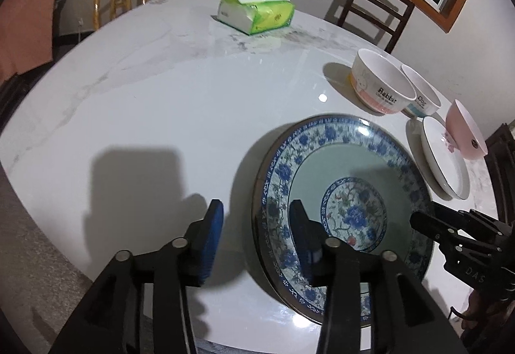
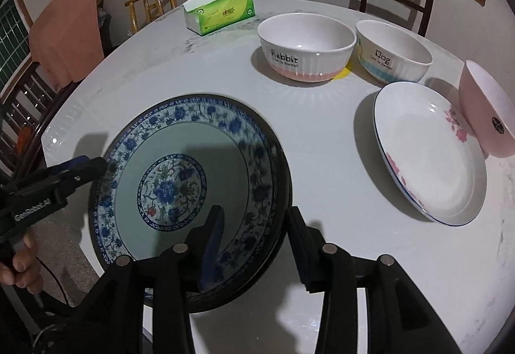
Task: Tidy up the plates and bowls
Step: 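Open the left gripper and withdraw it from the stacked plates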
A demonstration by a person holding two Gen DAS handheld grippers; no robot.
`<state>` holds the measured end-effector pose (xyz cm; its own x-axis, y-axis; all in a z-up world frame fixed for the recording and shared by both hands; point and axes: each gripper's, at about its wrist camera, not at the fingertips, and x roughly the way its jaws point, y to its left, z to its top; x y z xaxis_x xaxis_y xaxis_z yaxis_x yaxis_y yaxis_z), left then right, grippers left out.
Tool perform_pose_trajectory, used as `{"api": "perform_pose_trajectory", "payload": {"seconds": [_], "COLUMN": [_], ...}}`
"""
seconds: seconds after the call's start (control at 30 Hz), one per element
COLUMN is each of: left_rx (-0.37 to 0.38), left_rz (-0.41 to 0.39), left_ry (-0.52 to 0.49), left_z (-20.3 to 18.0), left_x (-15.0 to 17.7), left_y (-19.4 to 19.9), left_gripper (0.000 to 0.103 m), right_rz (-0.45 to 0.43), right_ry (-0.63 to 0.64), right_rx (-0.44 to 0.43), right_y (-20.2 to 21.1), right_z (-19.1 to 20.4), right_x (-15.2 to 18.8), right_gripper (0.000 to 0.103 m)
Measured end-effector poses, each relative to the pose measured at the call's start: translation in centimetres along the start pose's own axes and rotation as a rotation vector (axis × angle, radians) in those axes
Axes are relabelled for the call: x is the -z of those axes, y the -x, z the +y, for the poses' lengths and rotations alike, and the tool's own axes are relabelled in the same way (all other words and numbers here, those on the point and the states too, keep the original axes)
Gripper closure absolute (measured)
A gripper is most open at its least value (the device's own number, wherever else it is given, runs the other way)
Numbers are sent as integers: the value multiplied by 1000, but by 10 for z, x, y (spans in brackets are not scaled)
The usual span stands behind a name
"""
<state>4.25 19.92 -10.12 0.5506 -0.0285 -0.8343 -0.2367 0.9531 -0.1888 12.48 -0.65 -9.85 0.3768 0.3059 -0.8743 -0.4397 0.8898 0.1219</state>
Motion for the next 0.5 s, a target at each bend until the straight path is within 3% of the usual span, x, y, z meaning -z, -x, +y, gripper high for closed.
{"api": "perform_pose_trajectory", "payload": {"seconds": [0.2, 0.5], "left_rx": [-3, 7], "left_rz": [-44, -72], "left_ry": [-2, -43], "left_z": [-10, -48], "left_x": [-2, 4], "left_y": [14, 24], "left_gripper": [48, 43], "right_rz": [-8, -50], "right_ry": [-7, -31], "right_rx": [-7, 26], "right_y": [3, 20], "right_z": [0, -9], "right_x": [2, 12], "right_gripper": [62, 62]}}
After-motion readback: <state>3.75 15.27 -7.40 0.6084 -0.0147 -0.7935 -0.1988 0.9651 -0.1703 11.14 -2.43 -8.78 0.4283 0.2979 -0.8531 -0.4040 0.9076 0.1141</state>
